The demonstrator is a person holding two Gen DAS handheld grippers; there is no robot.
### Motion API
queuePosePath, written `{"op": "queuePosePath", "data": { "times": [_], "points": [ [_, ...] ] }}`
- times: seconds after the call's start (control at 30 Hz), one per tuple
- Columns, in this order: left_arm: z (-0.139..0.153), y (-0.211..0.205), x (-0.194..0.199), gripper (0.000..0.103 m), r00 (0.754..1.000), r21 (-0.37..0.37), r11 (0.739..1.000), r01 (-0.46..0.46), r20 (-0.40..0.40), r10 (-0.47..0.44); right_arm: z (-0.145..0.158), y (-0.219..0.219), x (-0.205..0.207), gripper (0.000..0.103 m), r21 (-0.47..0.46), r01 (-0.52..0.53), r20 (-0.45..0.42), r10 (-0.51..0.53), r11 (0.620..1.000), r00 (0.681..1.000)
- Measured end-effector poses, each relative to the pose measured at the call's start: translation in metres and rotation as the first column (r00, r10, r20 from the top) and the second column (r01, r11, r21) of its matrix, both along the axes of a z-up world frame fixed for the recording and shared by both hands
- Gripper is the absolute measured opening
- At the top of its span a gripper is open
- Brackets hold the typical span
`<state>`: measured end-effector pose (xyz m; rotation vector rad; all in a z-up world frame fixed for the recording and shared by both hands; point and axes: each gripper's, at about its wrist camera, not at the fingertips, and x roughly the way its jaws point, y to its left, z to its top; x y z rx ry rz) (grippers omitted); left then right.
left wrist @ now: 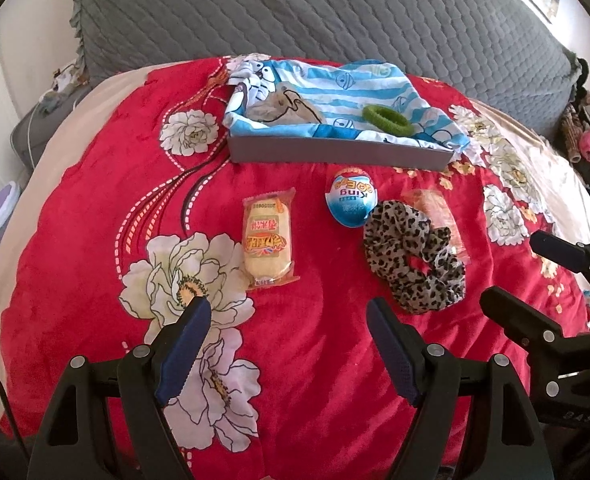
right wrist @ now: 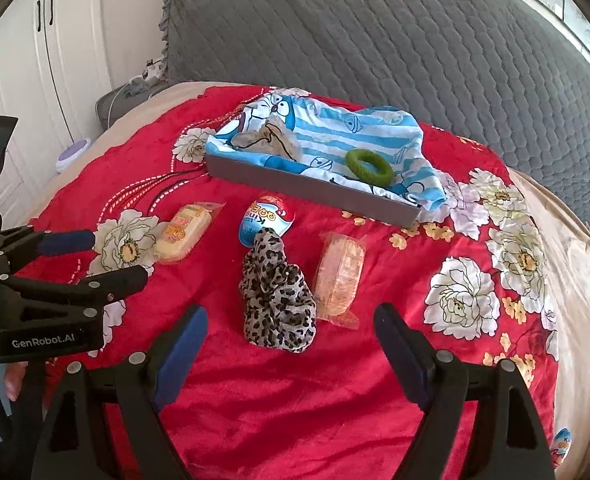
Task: Organize objects
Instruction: 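Move both tools toward the bread snack and leopard scrunchie on the bedspread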
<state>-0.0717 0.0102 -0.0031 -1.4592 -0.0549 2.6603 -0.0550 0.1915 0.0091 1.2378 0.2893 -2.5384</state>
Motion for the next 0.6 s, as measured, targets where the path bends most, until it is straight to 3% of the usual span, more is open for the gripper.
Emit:
{"op": "queuePosePath", "data": {
  "times": [0.6],
  "points": [
    [-0.024, -0.005, -0.018, 0.081, 0.999, 0.008, 1.000, -0.008, 0.049, 0.007, -0.024, -0.003, -0.012, 0.085, 0.033, 0.008, 0.046, -0.009, 0.999, 0.999]
  ]
}}
